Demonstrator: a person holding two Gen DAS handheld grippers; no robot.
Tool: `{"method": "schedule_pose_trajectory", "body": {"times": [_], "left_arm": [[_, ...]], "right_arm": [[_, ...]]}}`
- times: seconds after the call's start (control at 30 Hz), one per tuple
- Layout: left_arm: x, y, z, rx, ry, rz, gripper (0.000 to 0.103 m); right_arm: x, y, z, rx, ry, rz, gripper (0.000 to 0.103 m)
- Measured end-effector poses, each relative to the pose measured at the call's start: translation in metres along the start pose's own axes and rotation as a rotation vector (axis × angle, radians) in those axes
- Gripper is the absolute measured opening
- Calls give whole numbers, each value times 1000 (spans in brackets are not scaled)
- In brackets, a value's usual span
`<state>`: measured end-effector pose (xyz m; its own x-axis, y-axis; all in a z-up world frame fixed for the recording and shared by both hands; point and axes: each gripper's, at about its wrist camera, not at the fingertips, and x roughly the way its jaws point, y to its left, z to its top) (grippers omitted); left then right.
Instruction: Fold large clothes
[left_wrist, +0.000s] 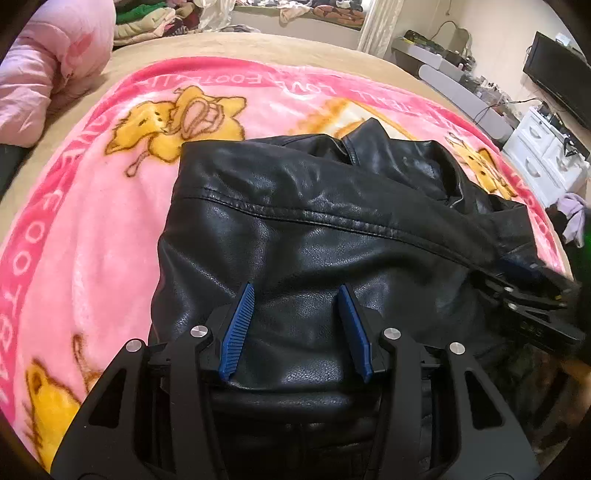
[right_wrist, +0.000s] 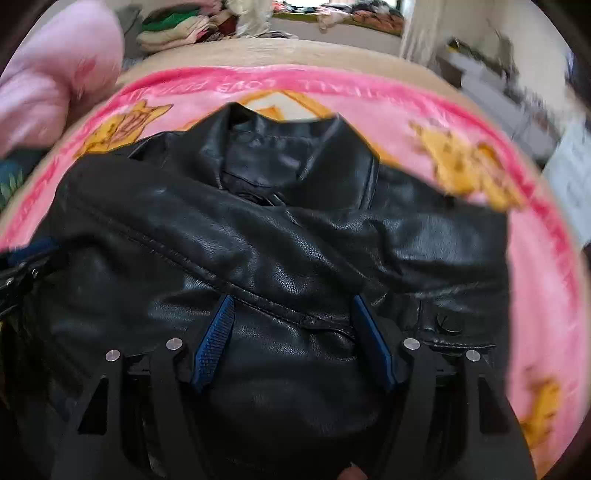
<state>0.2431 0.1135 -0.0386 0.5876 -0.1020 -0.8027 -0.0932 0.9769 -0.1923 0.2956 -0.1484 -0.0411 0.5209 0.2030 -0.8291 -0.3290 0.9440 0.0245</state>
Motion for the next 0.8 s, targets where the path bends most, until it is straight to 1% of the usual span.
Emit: {"method": "schedule_pose_trajectory", "body": {"times": [0.03, 0.1, 0.17, 0.27, 0.37, 0.4, 0.43, 0.47, 0.5, 0.6, 0.63, 0.7, 0.8], "left_arm": [[0, 1, 0, -3, -2, -7, 39], [-6, 1, 3, -6, -16, -15, 39], [-19, 1, 7, -9, -59, -41, 39], [-34, 0, 11, -26, -119, -79, 39], [-41, -6, 13, -7, -155, -105, 38], [-40, -9, 13, 1, -154, -117, 33], [-39, -13, 12, 12, -144, -134, 30], [-36, -17, 11, 25, -124, -149, 29], [-32, -23, 9, 41, -92, -150, 27], [-13, -35, -1, 65, 18, -115, 27], [-7, -36, -4, 71, 39, -101, 27], [4, -34, -7, 70, 64, -94, 27], [6, -23, -7, 14, 80, -142, 27]], "right_arm": [[-1, -1, 0, 6, -2, 8, 64], [-3, 2, 2, -10, -1, -4, 64], [-12, 5, 4, -26, -18, -5, 64], [-43, 3, 0, -2, -100, 53, 65], [-69, 2, -8, 9, -150, 97, 65], [-75, 2, -11, 8, -158, 104, 65], [-82, 2, -16, 10, -168, 117, 65], [-85, 1, -18, 12, -172, 122, 65], [-88, 1, -22, 15, -175, 127, 65], [-95, -2, -31, 27, -181, 139, 65], [-98, -1, -34, 28, -181, 145, 65], [-102, 3, -37, 24, -181, 156, 65], [-101, 11, -36, 1, -175, 168, 65]]}}
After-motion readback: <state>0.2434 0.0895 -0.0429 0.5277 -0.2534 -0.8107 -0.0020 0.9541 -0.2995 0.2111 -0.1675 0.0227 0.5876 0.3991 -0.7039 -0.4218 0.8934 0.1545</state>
